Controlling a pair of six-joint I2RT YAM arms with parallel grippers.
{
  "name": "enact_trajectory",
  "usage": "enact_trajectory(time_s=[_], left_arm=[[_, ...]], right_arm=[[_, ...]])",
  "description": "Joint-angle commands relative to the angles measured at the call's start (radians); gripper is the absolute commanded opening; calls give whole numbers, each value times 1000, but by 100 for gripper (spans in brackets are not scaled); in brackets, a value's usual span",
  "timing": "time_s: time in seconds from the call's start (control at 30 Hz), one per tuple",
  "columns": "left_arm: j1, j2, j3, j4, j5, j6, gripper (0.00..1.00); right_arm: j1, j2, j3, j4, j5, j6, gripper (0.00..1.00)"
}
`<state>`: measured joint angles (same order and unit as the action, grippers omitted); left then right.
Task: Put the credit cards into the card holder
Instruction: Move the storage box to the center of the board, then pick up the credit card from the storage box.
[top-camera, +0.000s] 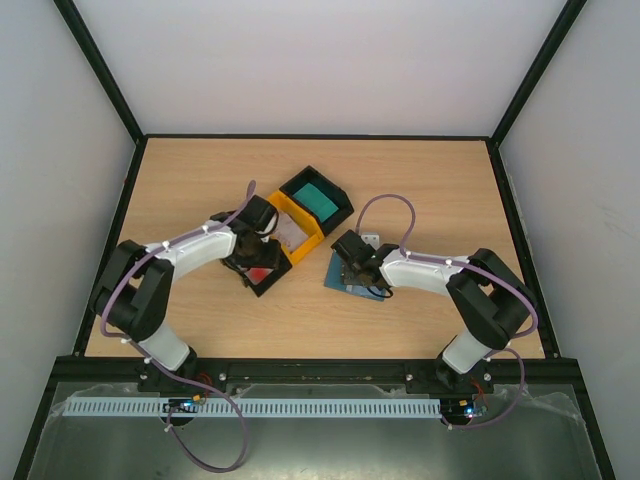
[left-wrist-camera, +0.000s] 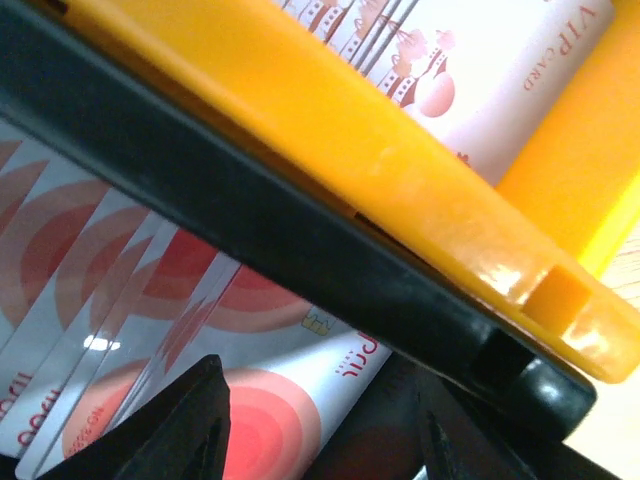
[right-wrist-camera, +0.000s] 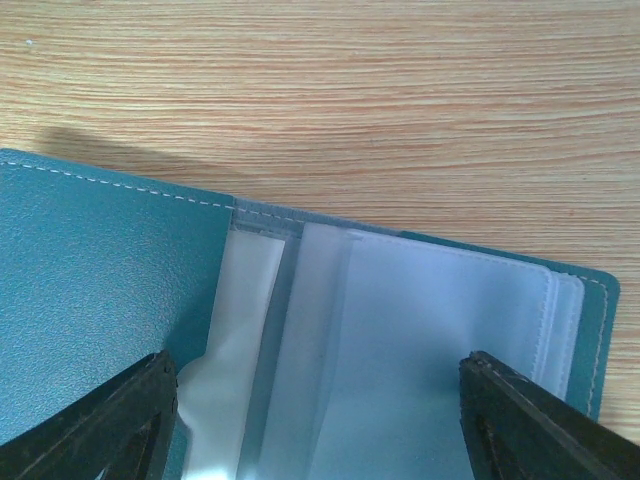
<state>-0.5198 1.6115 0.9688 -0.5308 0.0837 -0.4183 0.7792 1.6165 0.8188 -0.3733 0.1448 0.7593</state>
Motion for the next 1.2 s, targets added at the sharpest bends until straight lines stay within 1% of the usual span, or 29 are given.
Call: enact_trajectory(time_s=[0.0, 0.17, 0.2, 0.3, 0.33, 0.4, 0.6, 0.67, 0.73, 0.87, 1.03, 1.17], left_arm=[[2, 47, 67, 83, 80, 37, 55], [-12, 79, 112, 52, -4, 46, 60], [-13, 82, 112, 35, -28, 52, 58], [-13, 85, 100, -9, -94, 72, 48], [-12, 84, 93, -14, -102, 81, 46], [-11, 86, 76, -18, -105, 100, 46], [-9, 130, 81, -27, -86, 129, 57], [-3, 154, 91, -32, -49, 129, 58], [3, 172, 103, -40, 1, 125, 58], [3, 165, 118, -50, 51, 115, 58], [1, 132, 153, -70, 131, 96, 53], [-4, 98, 154, -80, 161, 85, 50]], right_arm=[[-7, 61, -61, -41, -40, 24, 75], [-6, 58, -64, -40, -39, 31, 76], [-6, 57, -64, -42, -37, 31, 75], [-6, 51, -60, -41, -34, 34, 75], [-6, 51, -58, -42, -33, 34, 75], [-7, 56, -51, -43, -33, 34, 74], [-6, 62, -53, -48, -34, 35, 74], [-6, 60, -55, -49, -34, 35, 74], [-6, 60, -54, -53, -32, 36, 74], [-6, 58, -54, -53, -22, 45, 74], [-7, 62, -43, -52, -17, 49, 74], [-7, 59, -44, -52, -3, 52, 74]])
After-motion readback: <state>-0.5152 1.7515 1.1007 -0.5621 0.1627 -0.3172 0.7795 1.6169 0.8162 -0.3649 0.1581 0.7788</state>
